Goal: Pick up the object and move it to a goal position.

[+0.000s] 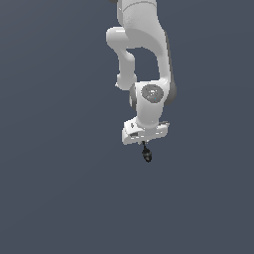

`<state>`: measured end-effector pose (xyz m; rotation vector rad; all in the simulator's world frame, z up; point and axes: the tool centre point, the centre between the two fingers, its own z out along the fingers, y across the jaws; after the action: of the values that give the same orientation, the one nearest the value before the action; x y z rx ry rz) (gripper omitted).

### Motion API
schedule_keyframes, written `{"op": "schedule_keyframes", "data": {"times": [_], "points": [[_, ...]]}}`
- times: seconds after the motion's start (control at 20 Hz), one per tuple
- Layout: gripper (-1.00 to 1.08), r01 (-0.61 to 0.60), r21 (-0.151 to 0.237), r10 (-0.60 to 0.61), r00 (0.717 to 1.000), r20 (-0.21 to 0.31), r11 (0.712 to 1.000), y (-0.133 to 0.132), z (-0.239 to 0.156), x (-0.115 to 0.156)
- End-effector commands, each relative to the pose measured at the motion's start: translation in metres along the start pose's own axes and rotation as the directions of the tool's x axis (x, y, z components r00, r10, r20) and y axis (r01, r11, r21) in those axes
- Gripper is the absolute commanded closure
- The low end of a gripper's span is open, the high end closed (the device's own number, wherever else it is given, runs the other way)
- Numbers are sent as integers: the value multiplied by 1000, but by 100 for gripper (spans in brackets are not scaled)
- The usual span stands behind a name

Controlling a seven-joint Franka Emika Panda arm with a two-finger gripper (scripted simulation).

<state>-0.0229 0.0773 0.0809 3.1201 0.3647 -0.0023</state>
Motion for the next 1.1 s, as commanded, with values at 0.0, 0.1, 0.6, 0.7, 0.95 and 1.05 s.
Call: {"op": "schedule_keyframes", "data": {"times": [0.0, 0.1, 0.6, 0.7, 0.95, 1.05], "points": [[108, 0, 0, 0, 1000, -1, 1000, 1, -22, -6], [108, 0, 0, 0, 1000, -1, 1000, 2, -41, -12], [108, 0, 0, 0, 1000, -1, 1000, 8, -144, -42], [108, 0, 0, 0, 1000, -1, 1000, 9, -167, -49], [108, 0, 1, 0, 1000, -2, 1000, 12, -224, -65], [108, 0, 1, 0, 1000, -2, 1000, 14, -246, -71]]}}
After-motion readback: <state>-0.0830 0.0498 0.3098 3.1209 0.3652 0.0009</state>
